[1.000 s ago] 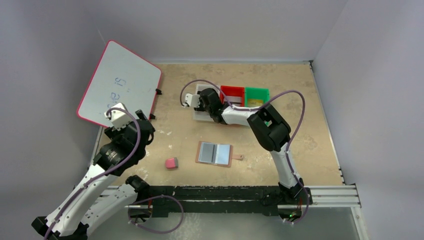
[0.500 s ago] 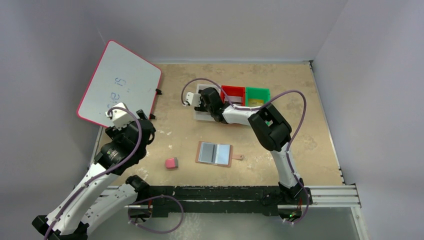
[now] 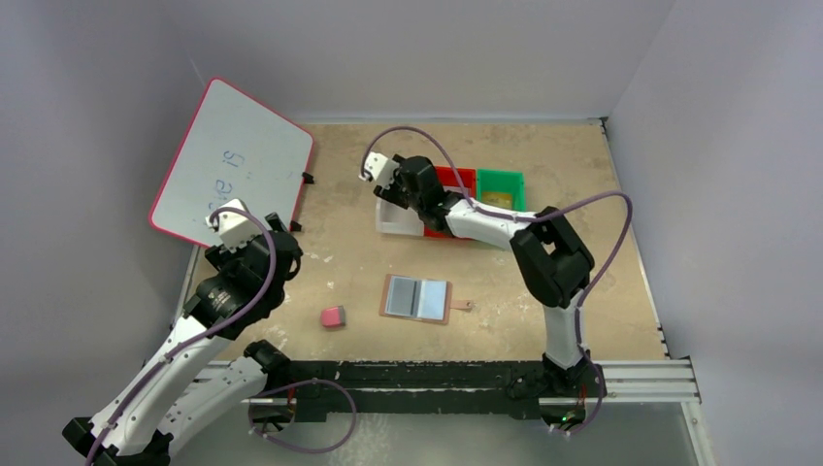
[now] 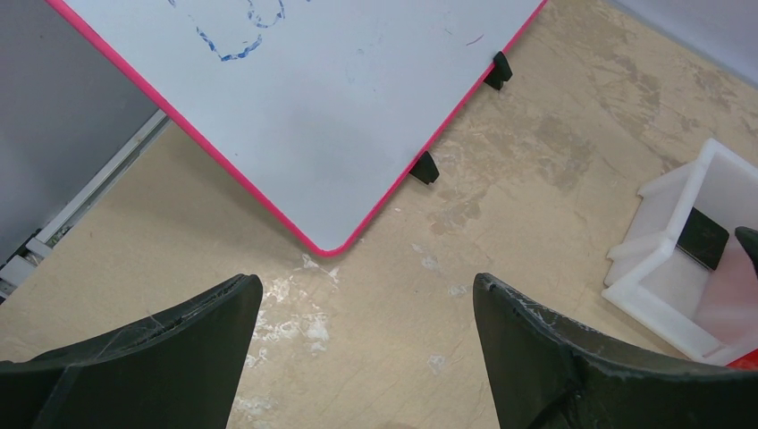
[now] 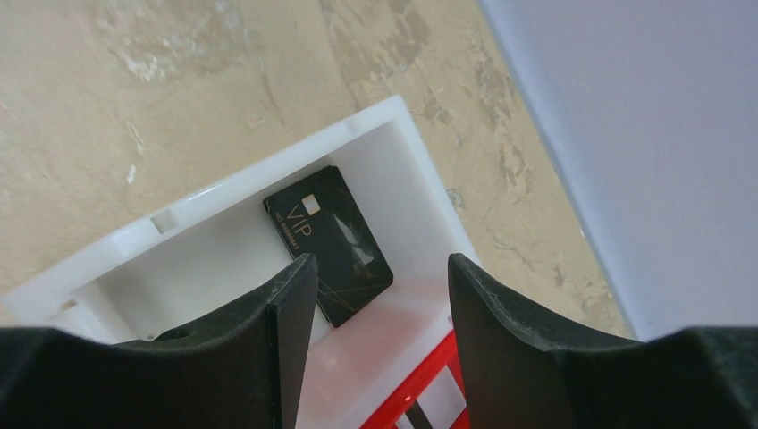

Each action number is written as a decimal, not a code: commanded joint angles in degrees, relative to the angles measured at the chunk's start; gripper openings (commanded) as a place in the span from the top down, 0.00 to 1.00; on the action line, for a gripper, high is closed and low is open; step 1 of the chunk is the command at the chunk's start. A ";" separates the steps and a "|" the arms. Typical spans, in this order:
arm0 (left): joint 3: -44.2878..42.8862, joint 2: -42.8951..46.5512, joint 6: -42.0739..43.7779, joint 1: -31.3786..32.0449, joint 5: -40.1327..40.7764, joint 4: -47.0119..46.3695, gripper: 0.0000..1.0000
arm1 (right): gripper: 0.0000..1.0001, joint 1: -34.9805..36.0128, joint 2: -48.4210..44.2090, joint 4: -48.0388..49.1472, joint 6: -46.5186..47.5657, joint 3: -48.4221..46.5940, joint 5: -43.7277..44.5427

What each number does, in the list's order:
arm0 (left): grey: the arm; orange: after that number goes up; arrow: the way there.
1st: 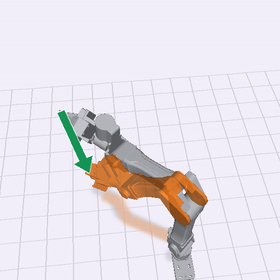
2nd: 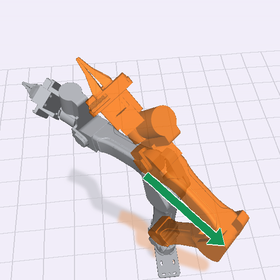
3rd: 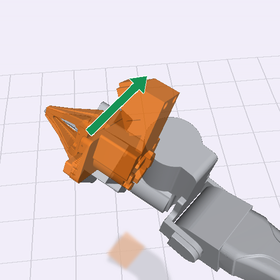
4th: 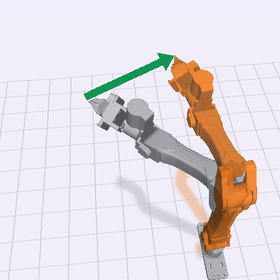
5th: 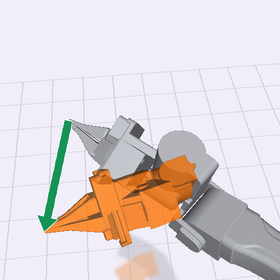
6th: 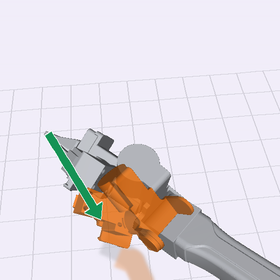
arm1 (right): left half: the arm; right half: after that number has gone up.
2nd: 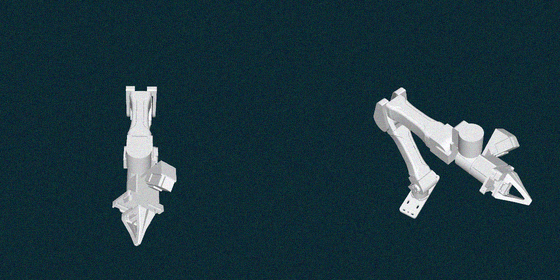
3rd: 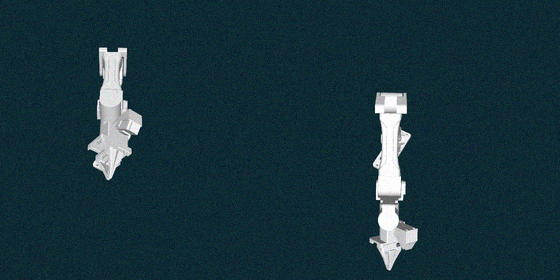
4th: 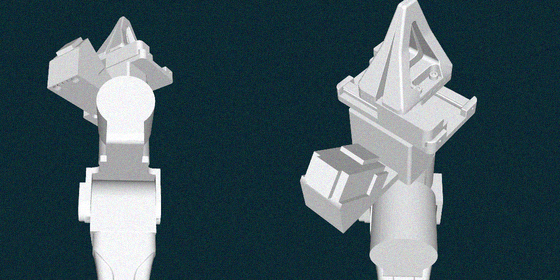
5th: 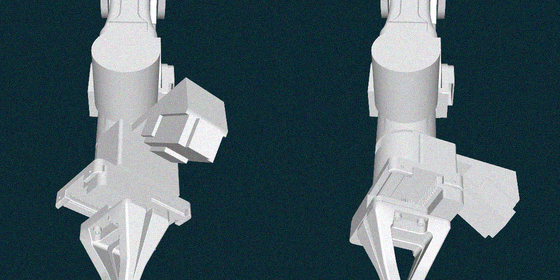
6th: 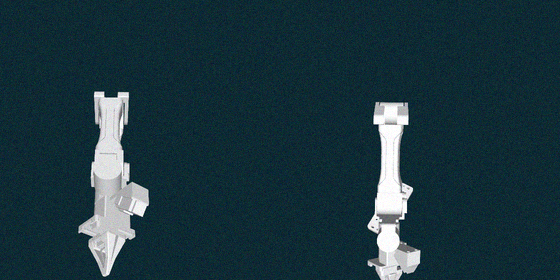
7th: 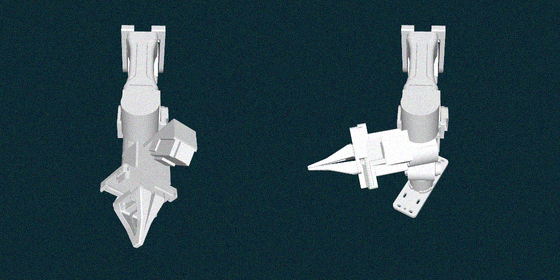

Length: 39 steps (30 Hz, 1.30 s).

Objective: Take the credit cards out of the card holder

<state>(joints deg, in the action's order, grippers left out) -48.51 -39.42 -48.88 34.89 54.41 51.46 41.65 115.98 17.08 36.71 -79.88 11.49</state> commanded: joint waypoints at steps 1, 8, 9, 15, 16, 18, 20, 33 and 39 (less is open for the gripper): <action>-0.09 0.31 0.06 -0.18 0.79 -1.53 0.12 | 0.42 -0.08 -4.40 1.46 -10.56 1.92 -1.18; -0.18 0.60 -0.14 -0.19 1.11 -1.37 0.12 | 0.43 -0.25 -4.37 -13.21 -30.98 -2.50 -3.66; -0.18 0.52 -0.14 -0.18 1.19 -1.36 0.12 | 0.43 -0.25 -5.67 -12.55 -32.47 -1.23 -6.00; -0.16 0.33 -0.14 -0.24 1.21 -1.38 0.12 | 0.33 -0.17 -13.05 -7.50 -36.01 5.17 -18.26; -0.14 0.35 -0.16 -0.22 1.21 -1.37 0.12 | 0.30 -0.16 -13.22 -8.02 -36.40 5.32 -19.59; -0.17 0.35 -0.16 -0.19 1.21 -1.28 0.12 | 0.26 -0.19 -13.10 -9.43 -36.70 5.34 -21.78; -0.14 0.48 -0.16 -0.22 1.22 -1.28 0.12 | 0.25 -0.16 -12.34 -10.60 -36.90 5.31 -23.68; -0.17 0.75 -0.25 -0.18 1.26 -1.27 0.12 | 0.24 -0.16 -3.30 -19.66 -33.71 -1.73 -22.33; -0.12 0.81 -0.31 -0.26 1.32 -1.21 0.12 | 0.26 -0.16 -2.09 -21.34 -32.77 -2.45 -23.55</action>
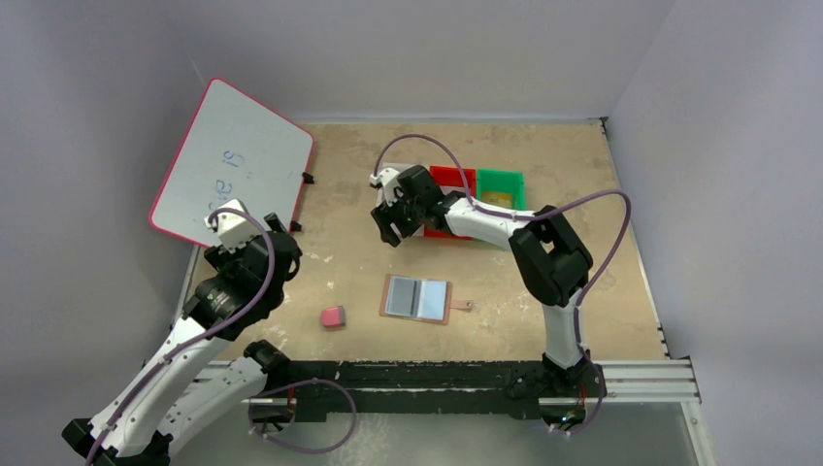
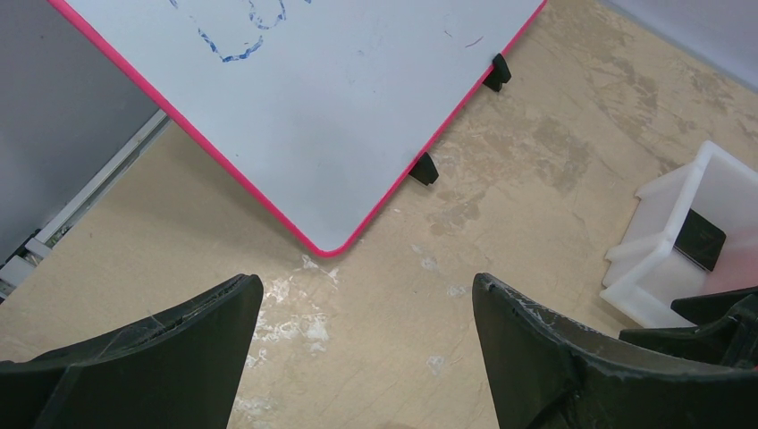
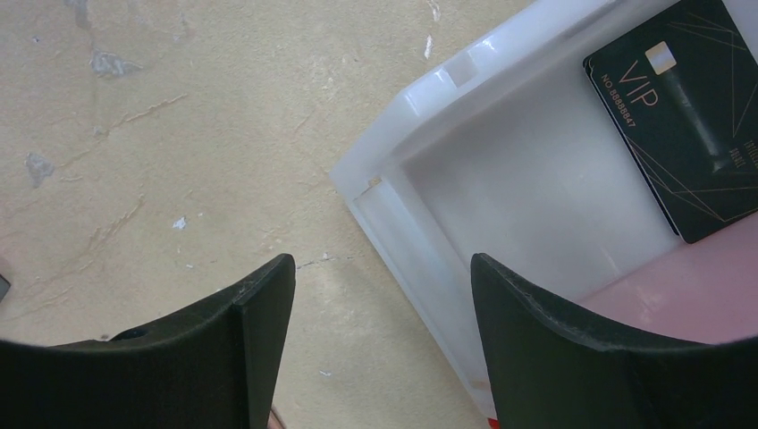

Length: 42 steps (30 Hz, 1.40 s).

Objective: Take the credit cards out of the card holder

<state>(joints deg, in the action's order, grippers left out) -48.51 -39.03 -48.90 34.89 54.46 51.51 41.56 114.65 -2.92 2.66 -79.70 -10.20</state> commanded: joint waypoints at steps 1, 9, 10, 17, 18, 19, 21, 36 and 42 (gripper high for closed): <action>-0.17 0.41 -0.29 -0.19 1.27 -1.19 0.12 | 0.27 -0.08 -0.69 -1.54 1.36 -2.65 -2.11; -0.16 0.42 -0.29 -0.20 1.35 -1.23 0.12 | 0.30 0.41 -1.60 -2.22 0.71 -1.35 -4.75; -0.16 0.43 -0.28 -0.20 1.31 -1.23 0.12 | 0.30 0.45 -2.02 -1.99 0.57 -0.87 -4.75; -0.15 0.25 -0.18 -0.18 1.27 -1.32 0.12 | 0.30 1.34 -4.89 -1.67 0.12 2.03 -5.76; -0.18 0.19 -0.21 -0.19 1.24 -1.32 0.12 | 0.30 1.52 -5.45 -1.58 -0.15 2.49 -5.58; -0.16 0.23 -0.21 -0.19 1.18 -1.32 0.12 | 0.30 1.65 -5.81 -1.66 -0.21 2.67 -5.48; -0.18 0.27 -0.22 -0.18 1.17 -1.34 0.12 | 0.30 1.84 -6.90 -2.05 -0.36 2.96 -5.20; -0.15 0.22 -0.37 -0.18 1.26 -1.16 0.12 | 0.28 5.69 -24.02 0.97 -15.29 11.25 17.05; -0.10 0.55 -0.25 -0.19 1.10 -1.30 0.12 | 0.30 12.82 -30.89 -2.61 -36.20 20.02 33.92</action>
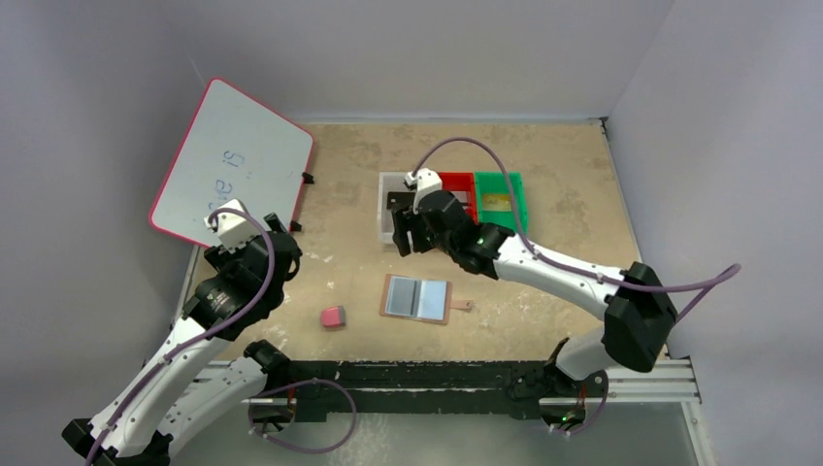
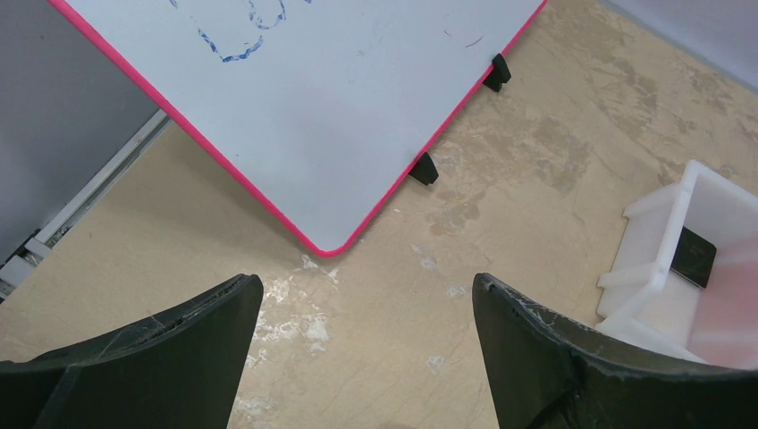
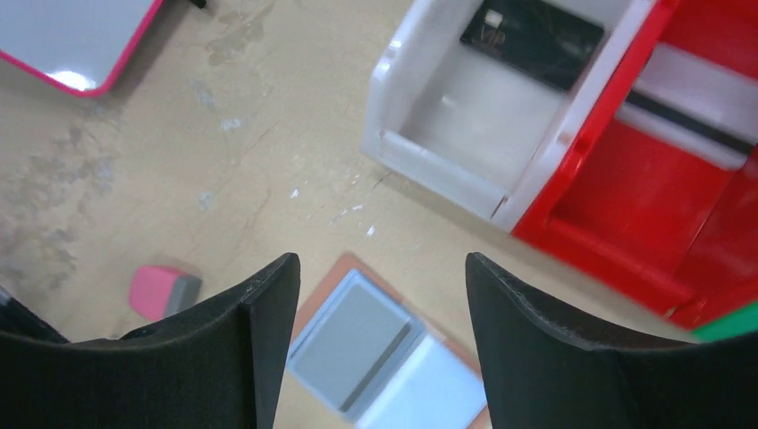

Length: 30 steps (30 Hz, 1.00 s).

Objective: Take the credit cards out of the card holder

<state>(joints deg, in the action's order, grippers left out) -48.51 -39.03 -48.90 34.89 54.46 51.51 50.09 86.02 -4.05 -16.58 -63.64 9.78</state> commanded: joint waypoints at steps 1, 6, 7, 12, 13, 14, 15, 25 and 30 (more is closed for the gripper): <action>-0.09 0.57 -0.22 -0.18 1.03 -1.36 0.12 | 0.31 5.72 -2.29 -3.06 -20.78 5.11 16.43; -0.09 0.40 0.04 -0.18 0.74 -1.56 0.12 | 0.32 13.57 0.80 -9.55 -37.23 5.91 22.94; -0.05 0.37 0.04 -0.18 0.67 -1.58 0.12 | 0.32 14.52 1.74 -10.24 -38.87 5.59 23.38; 0.01 0.32 0.22 -0.20 0.48 -1.75 0.12 | 0.33 16.80 5.94 -11.24 -43.64 4.20 23.50; 0.04 0.21 0.26 -0.18 0.48 -1.76 0.12 | 0.34 16.94 6.60 -11.52 -44.34 4.03 23.49; 0.01 0.20 0.26 -0.26 0.48 -1.76 0.12 | 0.35 17.11 7.36 -11.71 -44.86 3.80 23.48; 0.01 0.18 0.22 -0.19 0.38 -1.76 0.12 | 0.35 17.21 8.39 -12.10 -45.25 3.55 23.38; 0.01 -0.24 0.26 -0.18 0.30 -1.76 0.12 | 0.37 17.85 13.53 -12.47 -44.25 1.18 22.52; 0.00 -0.56 0.23 -0.18 0.17 -1.76 0.12 | 0.39 17.85 16.27 -13.82 -44.15 -0.07 22.49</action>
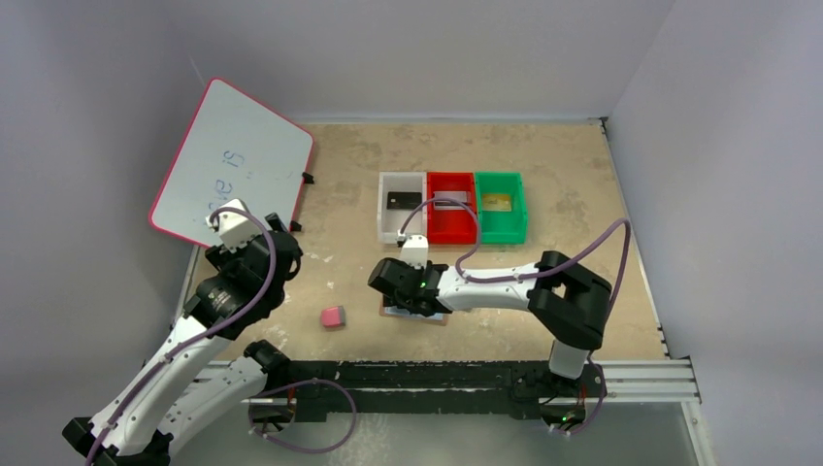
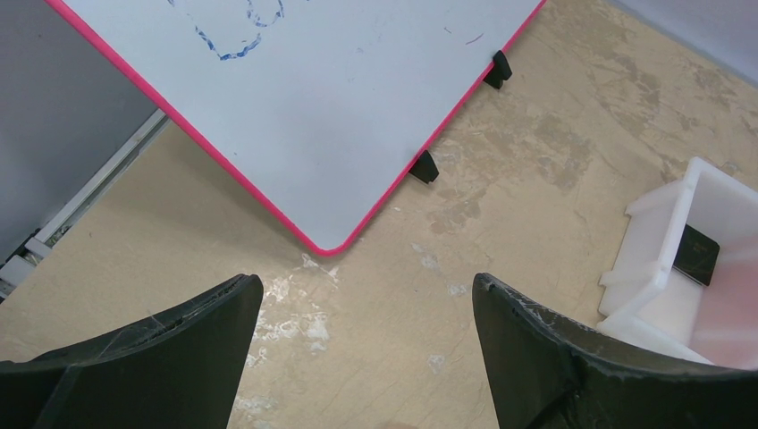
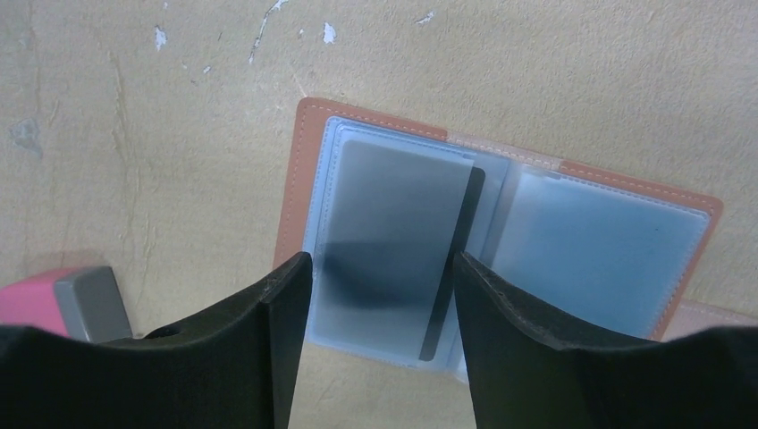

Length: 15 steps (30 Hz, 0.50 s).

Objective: Take the credit cards out of the card holder

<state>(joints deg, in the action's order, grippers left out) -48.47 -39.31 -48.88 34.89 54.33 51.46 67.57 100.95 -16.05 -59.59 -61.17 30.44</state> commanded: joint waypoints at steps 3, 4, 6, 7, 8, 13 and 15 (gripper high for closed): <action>-0.05 -0.33 0.31 -0.19 0.25 -1.74 0.12 | 0.41 0.37 2.54 -2.30 -1.76 -2.35 1.74; -0.03 -0.32 0.29 -0.20 0.33 -1.80 0.12 | 0.41 0.37 2.86 -2.31 -2.01 -2.25 1.55; 0.01 -0.30 0.28 -0.23 0.27 -1.80 0.12 | 0.44 0.41 3.23 -2.27 -2.19 -1.98 1.47; -0.04 -0.35 0.28 -0.21 0.26 -1.80 0.12 | 0.46 0.37 3.29 -2.09 -2.26 -1.76 1.40; 0.03 -0.40 0.30 -0.18 0.25 -1.80 0.12 | 0.48 0.37 3.29 -1.99 -2.47 -1.54 1.38; -0.03 -0.41 0.29 -0.23 0.24 -1.81 0.12 | 0.54 0.37 2.40 -0.87 -2.64 -0.07 0.17; -0.01 -0.42 0.29 -0.18 0.25 -1.81 0.12 | 0.55 0.37 1.89 -0.32 -2.72 0.60 -0.19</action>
<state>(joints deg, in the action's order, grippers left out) -48.47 -39.77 -48.88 34.89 54.19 51.46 67.59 102.98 -16.43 -60.29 -62.11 30.85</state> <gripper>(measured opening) 0.881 0.462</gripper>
